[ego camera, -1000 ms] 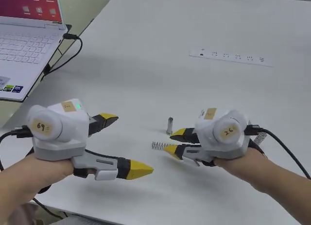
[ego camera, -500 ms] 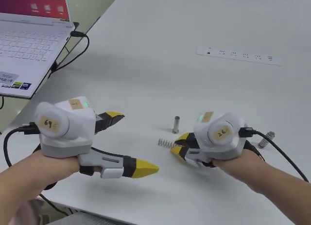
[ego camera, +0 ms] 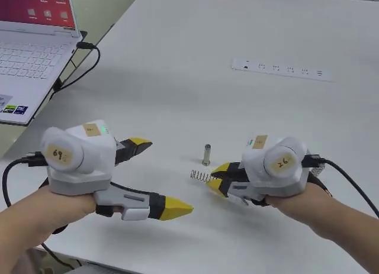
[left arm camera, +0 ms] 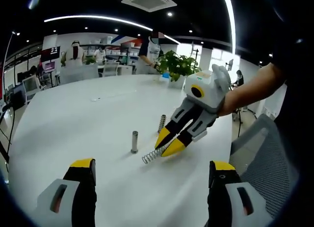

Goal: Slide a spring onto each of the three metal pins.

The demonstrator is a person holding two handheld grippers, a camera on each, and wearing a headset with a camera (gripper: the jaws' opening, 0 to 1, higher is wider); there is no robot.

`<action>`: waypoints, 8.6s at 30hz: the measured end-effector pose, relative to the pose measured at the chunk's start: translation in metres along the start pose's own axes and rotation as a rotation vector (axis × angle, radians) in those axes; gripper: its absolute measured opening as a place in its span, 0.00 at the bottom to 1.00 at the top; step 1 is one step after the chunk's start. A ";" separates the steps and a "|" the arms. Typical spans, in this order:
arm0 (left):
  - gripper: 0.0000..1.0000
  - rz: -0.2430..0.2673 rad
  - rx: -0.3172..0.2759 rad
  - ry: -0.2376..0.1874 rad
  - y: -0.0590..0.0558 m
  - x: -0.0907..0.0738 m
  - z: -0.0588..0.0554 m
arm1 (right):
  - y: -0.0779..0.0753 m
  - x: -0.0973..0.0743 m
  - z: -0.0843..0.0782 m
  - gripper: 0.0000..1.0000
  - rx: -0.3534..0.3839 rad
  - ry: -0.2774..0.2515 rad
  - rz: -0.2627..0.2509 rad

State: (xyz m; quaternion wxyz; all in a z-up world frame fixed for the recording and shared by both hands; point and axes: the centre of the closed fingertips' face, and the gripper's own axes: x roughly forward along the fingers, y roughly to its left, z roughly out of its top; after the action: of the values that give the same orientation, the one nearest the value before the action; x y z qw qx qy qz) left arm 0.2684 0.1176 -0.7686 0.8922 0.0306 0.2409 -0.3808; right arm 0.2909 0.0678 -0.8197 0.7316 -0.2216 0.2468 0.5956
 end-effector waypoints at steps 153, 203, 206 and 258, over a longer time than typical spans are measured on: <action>0.02 -0.379 0.193 0.009 -0.104 0.059 0.028 | 0.047 -0.102 0.053 0.08 -0.050 -0.282 0.101; 0.91 -0.057 0.054 -0.006 -0.012 0.021 0.011 | 0.023 -0.105 0.049 0.07 -0.088 -0.255 0.001; 0.98 -0.035 0.047 -0.016 -0.007 0.018 0.010 | 0.020 -0.105 0.048 0.07 -0.080 -0.255 -0.010; 0.98 0.045 -0.045 -0.031 0.014 -0.006 -0.015 | -0.041 -0.046 0.091 0.07 -0.004 -0.286 -0.097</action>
State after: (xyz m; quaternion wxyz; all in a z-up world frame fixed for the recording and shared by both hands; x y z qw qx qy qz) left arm 0.2684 0.1350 -0.7806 0.9047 0.0101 0.2346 -0.3556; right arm 0.3326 0.0814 -0.7186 0.7868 -0.1476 0.1276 0.5856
